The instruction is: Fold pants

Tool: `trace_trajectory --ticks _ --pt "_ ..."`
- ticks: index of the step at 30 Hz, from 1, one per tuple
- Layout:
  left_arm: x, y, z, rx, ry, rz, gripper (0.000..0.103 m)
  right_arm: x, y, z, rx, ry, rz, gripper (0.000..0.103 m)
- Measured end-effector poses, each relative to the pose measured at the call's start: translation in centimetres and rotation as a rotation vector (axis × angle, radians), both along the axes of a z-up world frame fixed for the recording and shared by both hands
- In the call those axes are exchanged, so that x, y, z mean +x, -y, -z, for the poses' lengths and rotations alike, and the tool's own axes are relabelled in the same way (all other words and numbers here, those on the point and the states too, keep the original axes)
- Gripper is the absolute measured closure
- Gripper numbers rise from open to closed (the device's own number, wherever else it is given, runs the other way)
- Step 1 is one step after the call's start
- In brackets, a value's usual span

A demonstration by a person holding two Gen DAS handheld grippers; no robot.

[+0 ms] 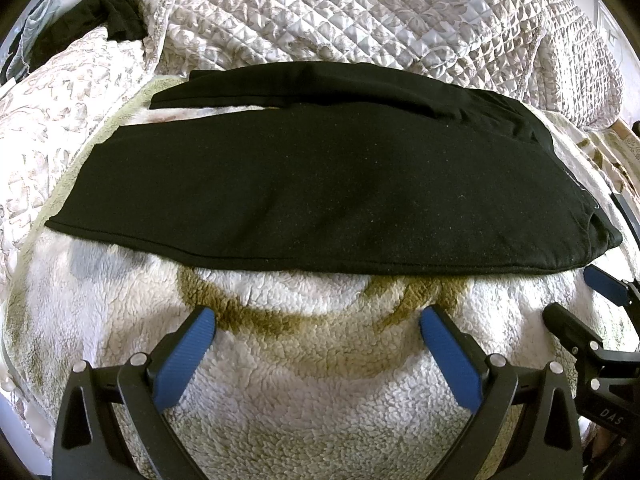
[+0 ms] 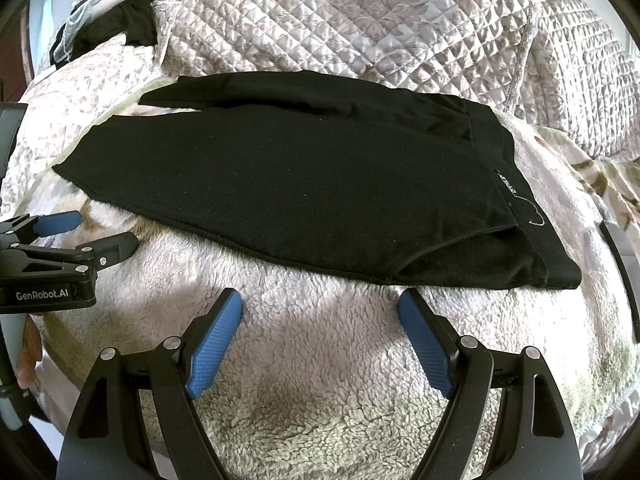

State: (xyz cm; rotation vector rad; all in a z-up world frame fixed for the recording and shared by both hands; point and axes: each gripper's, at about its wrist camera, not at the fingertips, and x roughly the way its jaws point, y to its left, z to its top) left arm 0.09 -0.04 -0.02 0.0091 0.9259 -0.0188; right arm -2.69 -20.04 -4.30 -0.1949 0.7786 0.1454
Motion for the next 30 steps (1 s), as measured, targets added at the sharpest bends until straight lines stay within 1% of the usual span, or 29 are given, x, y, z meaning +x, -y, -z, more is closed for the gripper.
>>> trace_trajectory --ticks 8,11,15,18,21,24,27,30 --pt "0.0 0.1 0.0 0.001 0.005 0.004 0.0 0.1 0.0 0.0 -0.015 -0.008 -0.014 0.022" --pt "-0.1 0.2 0.0 0.009 0.015 0.005 0.0 0.2 0.3 -0.1 -0.002 -0.012 -0.02 0.022" --pt "-0.1 0.0 -0.2 -0.001 0.013 0.015 0.0 0.1 0.3 -0.1 0.005 -0.004 -0.031 0.022" --pt "-0.1 -0.3 -0.4 -0.018 0.005 0.023 0.0 0.1 0.6 -0.4 0.035 -0.006 -0.032 0.022" --pt "-0.2 -0.8 -0.8 -0.048 0.008 0.022 0.0 -0.1 1.6 -1.2 0.104 0.017 -0.017 0.022" --pt "-0.4 -2.3 -1.7 -0.102 0.051 -0.016 0.0 0.2 3.1 -1.8 0.172 0.03 0.034 0.022" --pt "-0.3 -4.8 -2.3 -0.176 0.08 -0.093 0.0 0.4 4.7 -2.2 0.242 0.03 0.093 0.022" --pt "0.0 -7.8 -2.5 -0.25 0.091 -0.19 0.0 1.0 6.1 -1.9 0.3 -0.005 0.159 0.022"
